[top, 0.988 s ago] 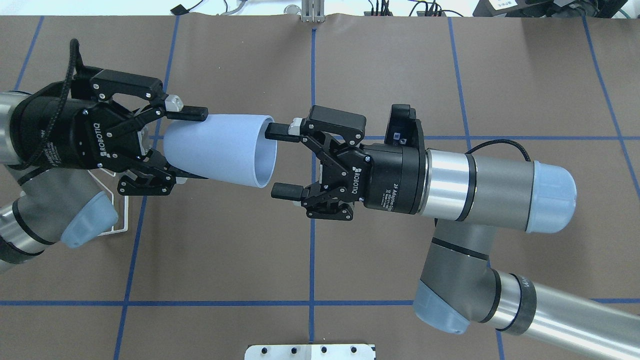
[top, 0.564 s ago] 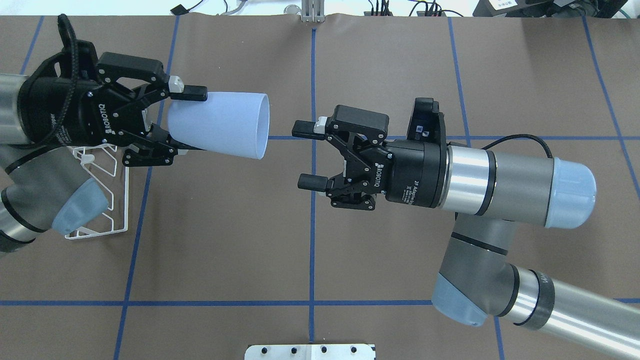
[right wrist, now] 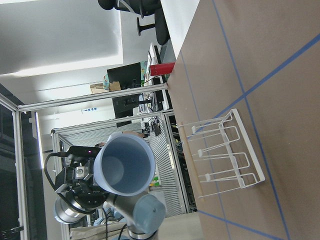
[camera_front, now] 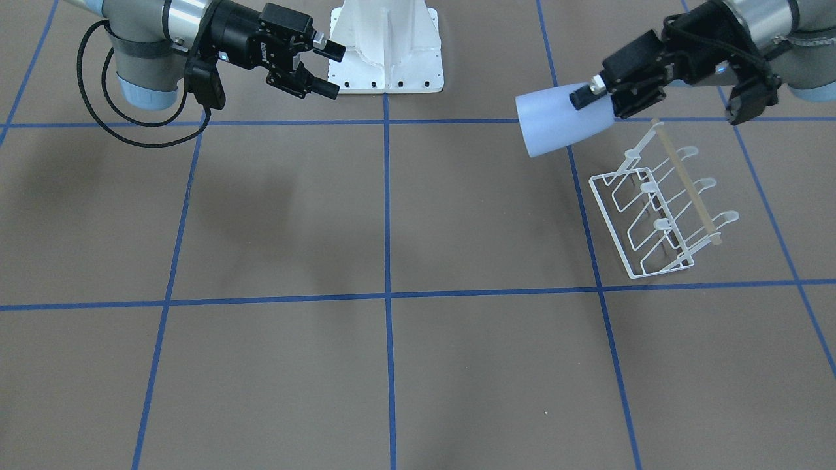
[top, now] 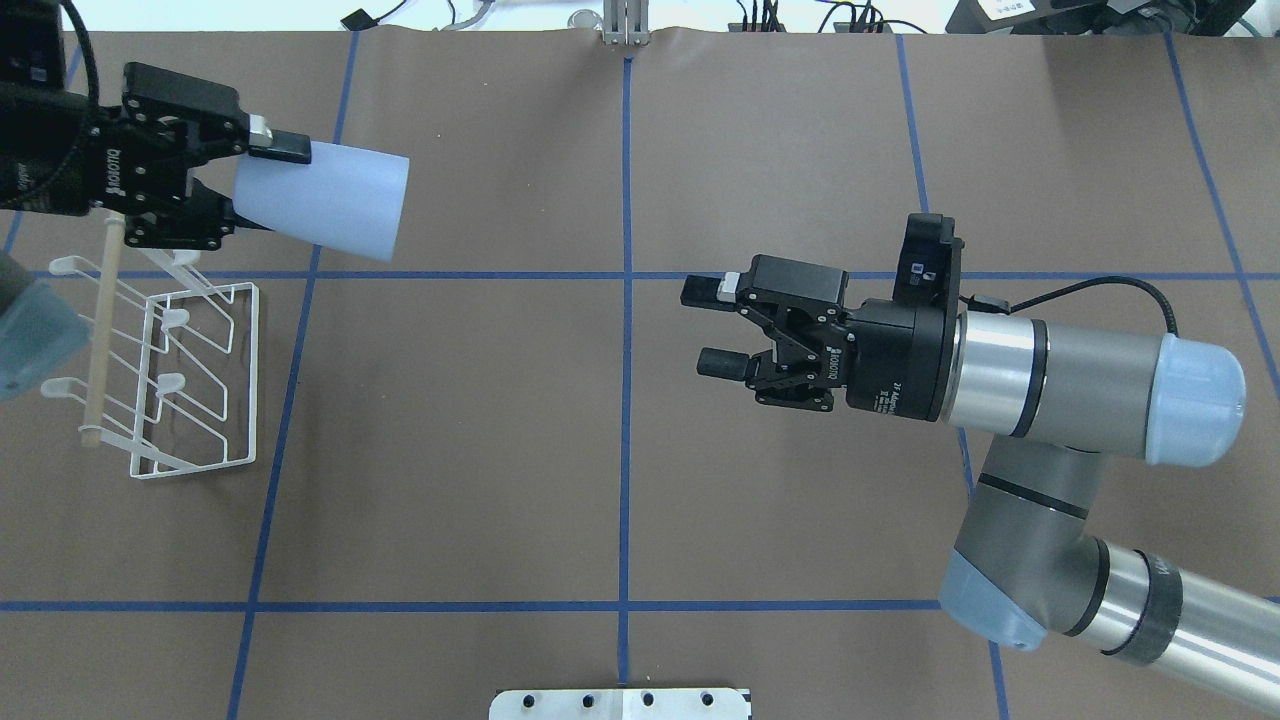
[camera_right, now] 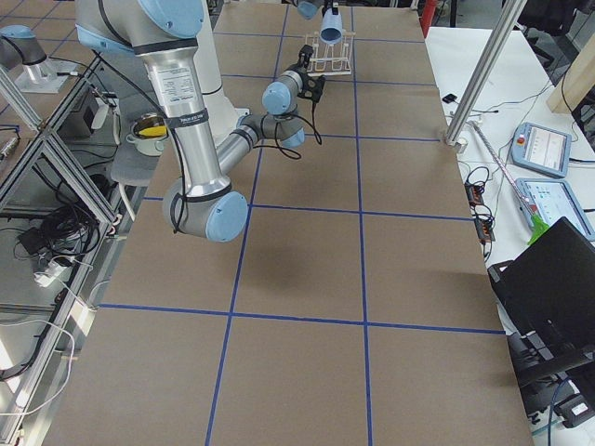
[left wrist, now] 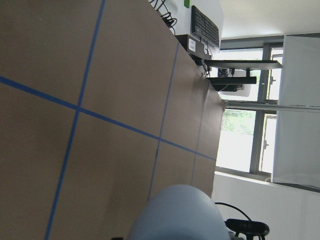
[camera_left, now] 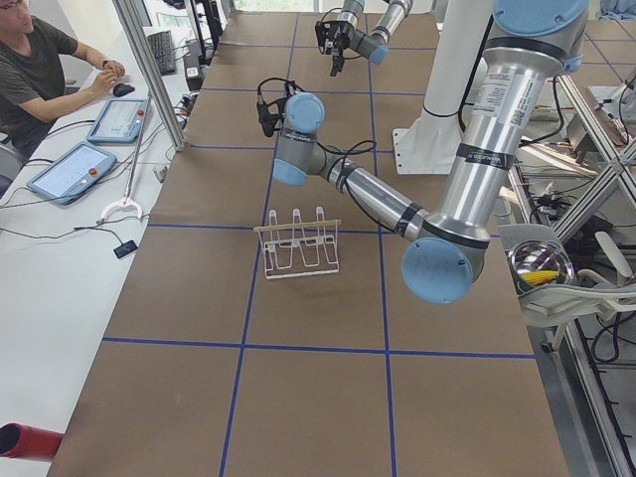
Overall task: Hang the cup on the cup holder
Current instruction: 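Carry the cup with the left gripper above the rack while the right arm withdraws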
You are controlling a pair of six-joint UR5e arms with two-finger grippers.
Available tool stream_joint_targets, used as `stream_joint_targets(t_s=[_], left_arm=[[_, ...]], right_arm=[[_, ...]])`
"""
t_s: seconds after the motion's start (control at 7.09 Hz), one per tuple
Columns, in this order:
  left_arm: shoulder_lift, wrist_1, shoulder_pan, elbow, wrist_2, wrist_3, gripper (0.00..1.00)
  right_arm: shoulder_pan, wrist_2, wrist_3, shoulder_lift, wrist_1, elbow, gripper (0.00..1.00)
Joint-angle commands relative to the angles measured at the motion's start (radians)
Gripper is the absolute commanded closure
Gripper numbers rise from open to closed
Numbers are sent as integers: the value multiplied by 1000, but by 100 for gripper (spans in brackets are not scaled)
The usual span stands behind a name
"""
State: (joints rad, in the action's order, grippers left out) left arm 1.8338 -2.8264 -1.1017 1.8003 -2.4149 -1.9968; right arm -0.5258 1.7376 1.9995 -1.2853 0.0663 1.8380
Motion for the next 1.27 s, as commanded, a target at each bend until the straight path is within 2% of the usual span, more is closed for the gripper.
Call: stream_joint_targets(t_s=[0.0, 0.14, 0.42, 0.56, 0.71, 0.99, 1.13], left_arm=[[-10, 294, -122, -23, -53, 339, 100], [-19, 364, -157, -18, -41, 462, 100], [-25, 456, -165, -13, 11, 571, 100], [-60, 462, -164, -7, 66, 707, 100], [-76, 499, -155, 2, 118, 772, 100], [-77, 688, -130, 68, 166, 884, 100], [-80, 849, -104, 138, 227, 968, 100]], right_arm=[[-31, 0, -37, -22, 15, -8, 0], [-37, 0, -132, -35, 56, -5, 0], [-68, 10, -313, -95, 136, 1, 0], [-86, 11, -415, -138, 142, 1, 0], [-123, 11, -520, -161, 230, 3, 0], [-193, 13, -757, -160, 454, 4, 0], [-212, 11, -854, -192, 511, 3, 0]])
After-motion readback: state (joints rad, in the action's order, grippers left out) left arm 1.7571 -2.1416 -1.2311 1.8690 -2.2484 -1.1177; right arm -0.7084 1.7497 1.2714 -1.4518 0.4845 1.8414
